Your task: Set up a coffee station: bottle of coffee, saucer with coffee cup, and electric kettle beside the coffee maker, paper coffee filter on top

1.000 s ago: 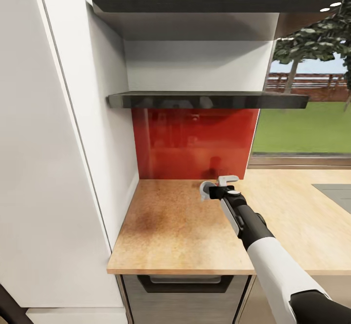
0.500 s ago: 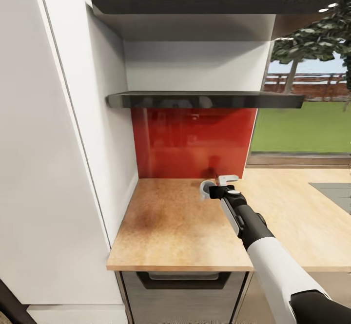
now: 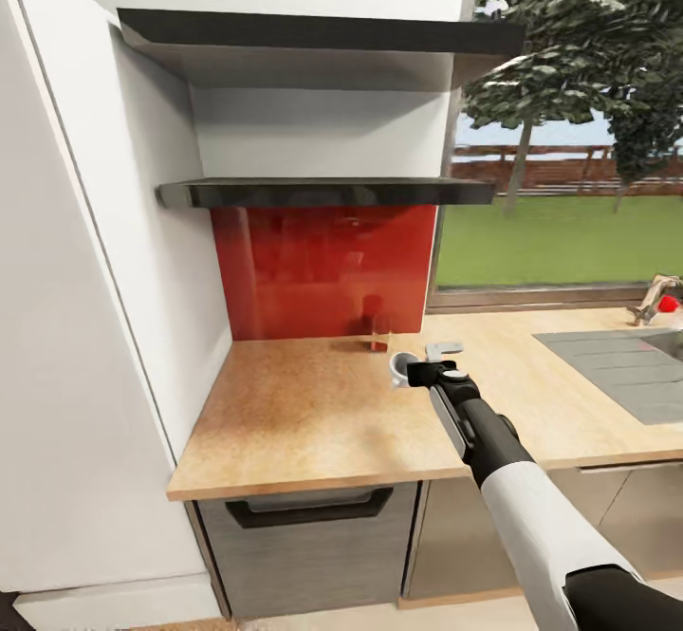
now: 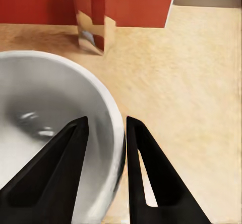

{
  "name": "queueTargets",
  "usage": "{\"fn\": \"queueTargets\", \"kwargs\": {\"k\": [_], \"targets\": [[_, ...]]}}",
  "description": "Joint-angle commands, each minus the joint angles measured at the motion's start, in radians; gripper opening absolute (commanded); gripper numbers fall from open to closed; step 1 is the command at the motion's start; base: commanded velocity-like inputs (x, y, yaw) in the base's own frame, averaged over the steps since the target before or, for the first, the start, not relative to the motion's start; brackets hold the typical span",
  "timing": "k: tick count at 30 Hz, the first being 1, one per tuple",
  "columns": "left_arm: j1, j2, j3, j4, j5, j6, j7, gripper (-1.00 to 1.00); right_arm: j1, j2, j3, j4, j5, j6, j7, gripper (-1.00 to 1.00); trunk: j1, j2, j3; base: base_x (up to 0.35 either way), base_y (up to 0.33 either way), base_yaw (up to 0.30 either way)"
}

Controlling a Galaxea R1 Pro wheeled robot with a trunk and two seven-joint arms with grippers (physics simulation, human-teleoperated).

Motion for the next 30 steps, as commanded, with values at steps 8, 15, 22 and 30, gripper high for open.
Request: {"fn": "queueTargets", "kwargs": {"k": [8, 15, 22, 30], "targets": [[0.000, -0.004, -0.007, -0.005, 0.005, -0.003, 0.006, 1.00, -0.001, 0.001, 0.004, -0.001, -0.005, 0.005, -0.007, -1.00, 0.000, -0.001, -0.001, -0.131, -0.188, -0.013], [0.000, -0.004, -0.007, -0.007, 0.006, -0.005, 0.006, 1.00, -0.001, 0.002, 0.004, -0.001, -0.005, 0.005, -0.007, -1.00, 0.000, -0.001, 0.003, 0.079, -0.258, -0.218], [0.000, -0.004, -0.007, -0.008, 0.007, -0.005, 0.006, 1.00, -0.001, 0.005, 0.004, -0.001, -0.005, 0.006, -0.007, -1.00, 0.000, -0.001, 0.004, 0.084, -0.262, -0.290], [0.000, -0.004, -0.006, -0.009, 0.009, -0.007, 0.006, 1.00, -0.001, 0.006, 0.004, -0.001, -0.005, 0.006, -0.007, -1.00, 0.000, -0.001, 0.004, 0.087, -0.262, -0.299]]}}
